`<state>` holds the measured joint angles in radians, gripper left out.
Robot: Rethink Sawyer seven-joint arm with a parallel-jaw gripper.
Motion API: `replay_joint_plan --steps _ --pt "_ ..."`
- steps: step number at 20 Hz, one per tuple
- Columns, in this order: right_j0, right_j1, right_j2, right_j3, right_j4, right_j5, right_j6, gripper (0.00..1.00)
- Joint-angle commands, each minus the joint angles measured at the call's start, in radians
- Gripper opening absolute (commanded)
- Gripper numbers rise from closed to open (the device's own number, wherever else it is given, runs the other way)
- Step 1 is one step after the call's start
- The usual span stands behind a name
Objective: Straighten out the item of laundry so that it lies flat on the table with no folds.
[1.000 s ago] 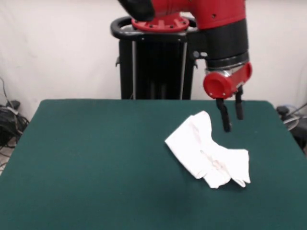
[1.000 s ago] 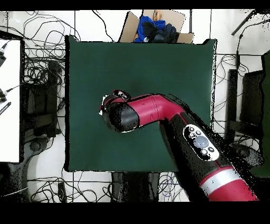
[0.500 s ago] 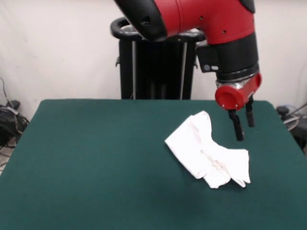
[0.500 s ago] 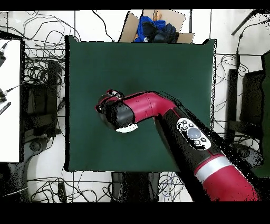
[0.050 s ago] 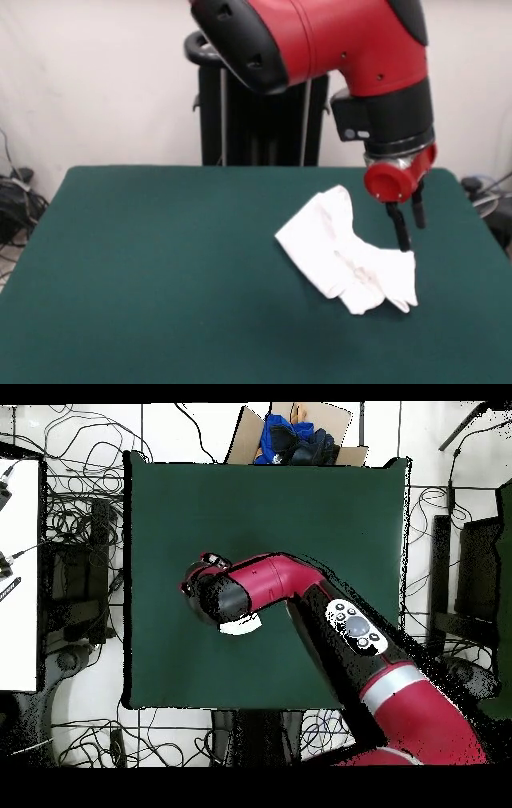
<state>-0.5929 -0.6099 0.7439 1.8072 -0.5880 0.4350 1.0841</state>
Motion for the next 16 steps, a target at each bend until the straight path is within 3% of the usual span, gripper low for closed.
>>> replay_joint_plan --steps 1,16 --pt "0.035 0.085 -0.030 -0.078 -0.116 -0.022 -0.037 1.00" --pt "0.032 0.104 -0.028 -0.085 -0.229 -0.043 0.002 1.00"
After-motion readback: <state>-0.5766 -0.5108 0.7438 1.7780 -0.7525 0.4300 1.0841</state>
